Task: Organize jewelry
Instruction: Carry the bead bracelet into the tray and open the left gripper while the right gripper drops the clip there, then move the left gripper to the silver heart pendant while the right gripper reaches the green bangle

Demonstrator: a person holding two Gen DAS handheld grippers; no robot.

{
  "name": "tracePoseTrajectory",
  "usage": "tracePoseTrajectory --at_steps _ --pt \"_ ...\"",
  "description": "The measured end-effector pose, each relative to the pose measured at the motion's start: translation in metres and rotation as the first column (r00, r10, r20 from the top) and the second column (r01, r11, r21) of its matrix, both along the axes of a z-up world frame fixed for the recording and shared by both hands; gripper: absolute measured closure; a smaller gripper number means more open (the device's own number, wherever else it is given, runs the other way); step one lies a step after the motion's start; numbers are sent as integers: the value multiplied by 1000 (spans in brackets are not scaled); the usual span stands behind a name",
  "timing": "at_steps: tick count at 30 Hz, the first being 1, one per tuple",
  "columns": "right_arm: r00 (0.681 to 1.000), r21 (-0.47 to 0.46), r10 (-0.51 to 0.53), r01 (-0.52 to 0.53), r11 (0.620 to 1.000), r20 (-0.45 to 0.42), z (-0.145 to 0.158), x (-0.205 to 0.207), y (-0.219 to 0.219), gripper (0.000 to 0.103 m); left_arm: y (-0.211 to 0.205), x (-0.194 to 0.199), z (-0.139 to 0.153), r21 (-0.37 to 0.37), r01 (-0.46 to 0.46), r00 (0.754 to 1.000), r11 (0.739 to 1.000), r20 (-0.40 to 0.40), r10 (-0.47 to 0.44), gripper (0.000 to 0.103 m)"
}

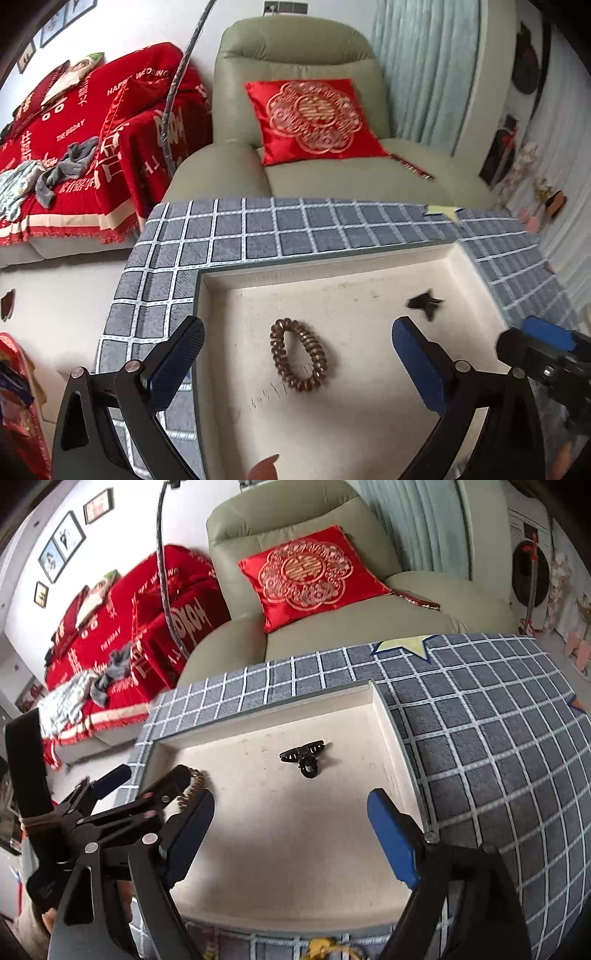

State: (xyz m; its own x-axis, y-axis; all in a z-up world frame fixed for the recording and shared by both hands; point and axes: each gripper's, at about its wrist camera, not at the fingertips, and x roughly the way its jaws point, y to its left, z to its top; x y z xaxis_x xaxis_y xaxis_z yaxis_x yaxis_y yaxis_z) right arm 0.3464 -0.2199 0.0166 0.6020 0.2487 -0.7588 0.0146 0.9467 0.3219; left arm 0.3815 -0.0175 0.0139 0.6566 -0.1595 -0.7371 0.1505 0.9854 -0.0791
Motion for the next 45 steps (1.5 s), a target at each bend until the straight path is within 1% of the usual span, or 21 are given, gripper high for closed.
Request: tracePoseTrajectory --at_steps 2,5,10,13,15,17,20,26,29,31,35,37,42,45 --pt "1000 19 -4 4 1000 14 7 -11 -1 15 4 -12 10 -7 14 1000 1000 8 -14 0" --pt "999 30 -5 4 1000 40 17 -26 -2 14 13 -35 21 1 26 999 1000 24 -26 0" --pt "996 37 -1 -2 999 88 37 -58 -3 14 35 -81 27 20 17 998 1000 64 -18 0" --pt "998 15 2 -3 1000 62 44 -75 -1 14 50 -108 17 32 -4 999 999 40 3 0" --pt "998 27 -5 4 1000 57 46 -93 -3 14 58 -126 4 13 39 999 999 -11 -39 0" --pt "999 50 -2 0 999 50 45 -110 -4 14 63 -142 -5 25 38 999 999 -30 -37 0" --pt "999 40 9 -11 999 33 39 -132 -1 14 72 -167 -17 38 8 999 999 -41 -7 0" --pt "999 -4 27 -27 1000 -28 14 -175 5 14 82 -201 -35 0 -30 997 1000 -75 30 0" --pt "997 -26 24 -26 999 -76 -4 -194 7 14 78 -210 -42 23 -31 996 999 -82 33 0" --pt "995 -50 18 -23 998 -102 -16 -206 9 14 76 -212 -48 41 -36 995 999 -95 39 0" --pt "991 -109 -1 -13 994 -133 -35 -224 11 14 76 -218 -59 39 -44 992 998 -120 48 0" --pt "987 -126 -13 -7 992 -157 -45 -230 10 14 74 -218 -64 56 -43 991 998 -126 50 0" --pt "984 -151 -32 5 988 -176 -54 -235 9 14 70 -214 -69 67 -35 990 997 -135 44 0" --pt "983 -163 -30 0 987 -182 -57 -234 11 14 64 -212 -69 75 -18 992 997 -125 27 0"
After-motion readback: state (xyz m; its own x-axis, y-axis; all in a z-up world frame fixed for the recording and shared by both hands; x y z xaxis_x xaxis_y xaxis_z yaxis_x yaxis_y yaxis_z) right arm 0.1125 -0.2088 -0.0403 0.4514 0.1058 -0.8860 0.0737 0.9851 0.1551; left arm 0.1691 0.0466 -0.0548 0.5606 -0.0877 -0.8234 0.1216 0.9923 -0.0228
